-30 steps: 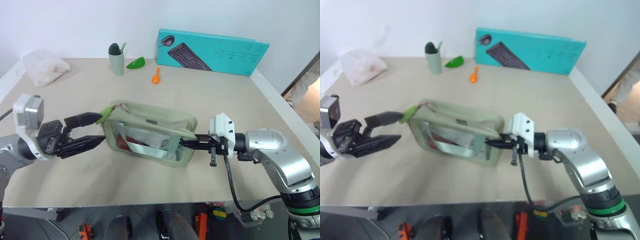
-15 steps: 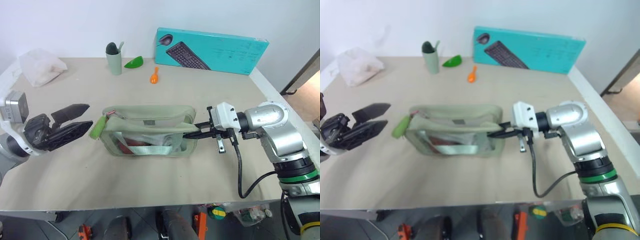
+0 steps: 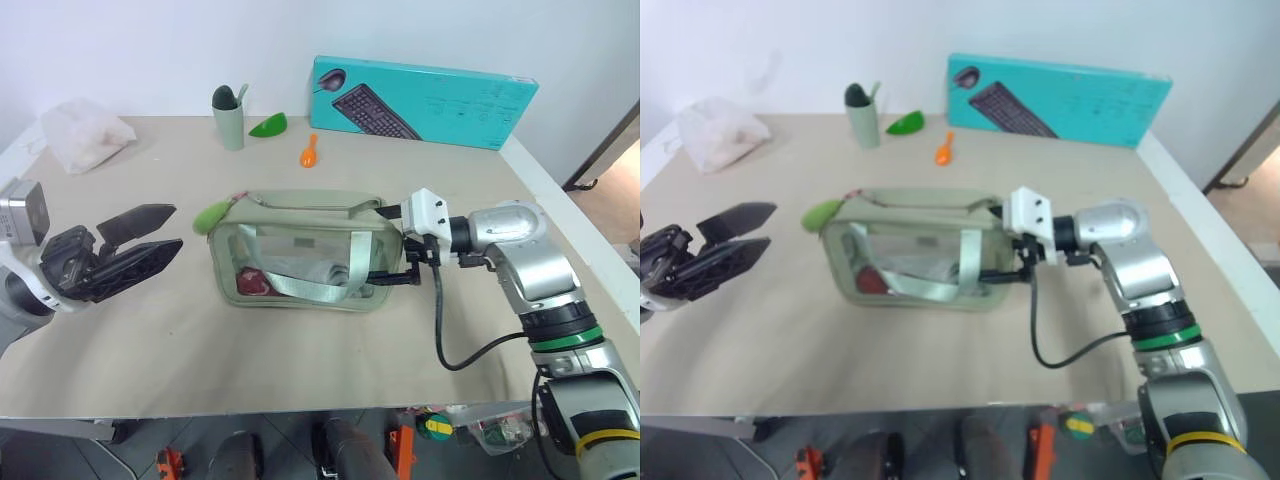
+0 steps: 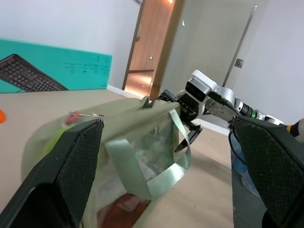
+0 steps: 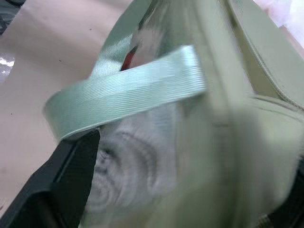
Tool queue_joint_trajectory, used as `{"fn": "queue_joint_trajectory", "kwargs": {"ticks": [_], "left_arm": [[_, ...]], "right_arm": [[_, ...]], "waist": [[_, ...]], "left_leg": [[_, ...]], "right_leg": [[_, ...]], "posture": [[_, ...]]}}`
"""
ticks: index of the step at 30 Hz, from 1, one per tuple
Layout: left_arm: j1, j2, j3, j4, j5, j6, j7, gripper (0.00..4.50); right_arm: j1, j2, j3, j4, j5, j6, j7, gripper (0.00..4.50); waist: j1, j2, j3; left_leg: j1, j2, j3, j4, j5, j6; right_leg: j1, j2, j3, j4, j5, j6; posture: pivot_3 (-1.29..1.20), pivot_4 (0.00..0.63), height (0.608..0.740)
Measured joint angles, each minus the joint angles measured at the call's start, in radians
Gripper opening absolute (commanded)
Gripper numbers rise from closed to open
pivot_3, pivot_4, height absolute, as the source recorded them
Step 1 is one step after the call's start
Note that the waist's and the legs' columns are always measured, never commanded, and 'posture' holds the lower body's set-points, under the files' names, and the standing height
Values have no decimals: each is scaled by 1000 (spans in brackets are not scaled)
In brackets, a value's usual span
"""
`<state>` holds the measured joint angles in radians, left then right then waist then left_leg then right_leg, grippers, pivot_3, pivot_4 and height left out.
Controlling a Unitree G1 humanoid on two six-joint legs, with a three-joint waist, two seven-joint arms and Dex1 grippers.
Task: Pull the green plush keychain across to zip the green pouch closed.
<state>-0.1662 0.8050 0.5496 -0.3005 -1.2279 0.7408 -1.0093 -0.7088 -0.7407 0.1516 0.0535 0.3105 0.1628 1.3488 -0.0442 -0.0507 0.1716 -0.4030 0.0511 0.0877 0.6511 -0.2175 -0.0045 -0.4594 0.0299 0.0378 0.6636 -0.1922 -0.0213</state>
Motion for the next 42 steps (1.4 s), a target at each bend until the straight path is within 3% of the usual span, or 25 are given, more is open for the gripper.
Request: {"fn": "queue_joint_trajectory", "kwargs": {"ticks": [7,18,22,25,35,42], "left_arm": [[-30,-1,-34,17,8,2,-7,4500],[-44,-2,-48,23,9,9,-30,4500],[-73,-1,-110,14,28,9,-63,4500],[-83,-1,-121,14,37,9,-71,4500],[-78,1,-144,9,76,5,-98,4500],[-34,-8,-128,38,146,-44,-68,4500]], "right_arm": [[75,-90,-99,-121,133,142,31,4484],[205,-169,-231,-216,161,228,-58,4484],[248,-158,-239,-250,165,246,-102,4484],[250,-145,-233,-258,165,255,-130,3643],[250,-91,-189,-280,165,270,-184,176],[256,-79,-189,-281,170,272,-196,29]], "waist": [[-2,0,0],[-2,0,0],[0,0,0],[-2,0,0],[-2,0,0],[-2,0,0]], "left_leg": [[0,-1,1,0,-1,-1],[1,-2,-1,0,0,-1],[0,-3,-3,1,0,-1],[0,-3,-2,1,0,-1],[0,-3,-3,1,0,-1],[0,-2,-4,1,0,-1]], "right_leg": [[0,-1,1,0,0,0],[0,0,0,0,-1,0],[1,0,-1,0,-1,0],[1,0,-1,0,-1,0],[1,0,-1,0,-1,0],[1,0,-2,0,-1,0]], "posture": [[0,150,740],[0,150,740],[0,150,740],[0,150,740],[0,150,740],[0,150,740]]}}
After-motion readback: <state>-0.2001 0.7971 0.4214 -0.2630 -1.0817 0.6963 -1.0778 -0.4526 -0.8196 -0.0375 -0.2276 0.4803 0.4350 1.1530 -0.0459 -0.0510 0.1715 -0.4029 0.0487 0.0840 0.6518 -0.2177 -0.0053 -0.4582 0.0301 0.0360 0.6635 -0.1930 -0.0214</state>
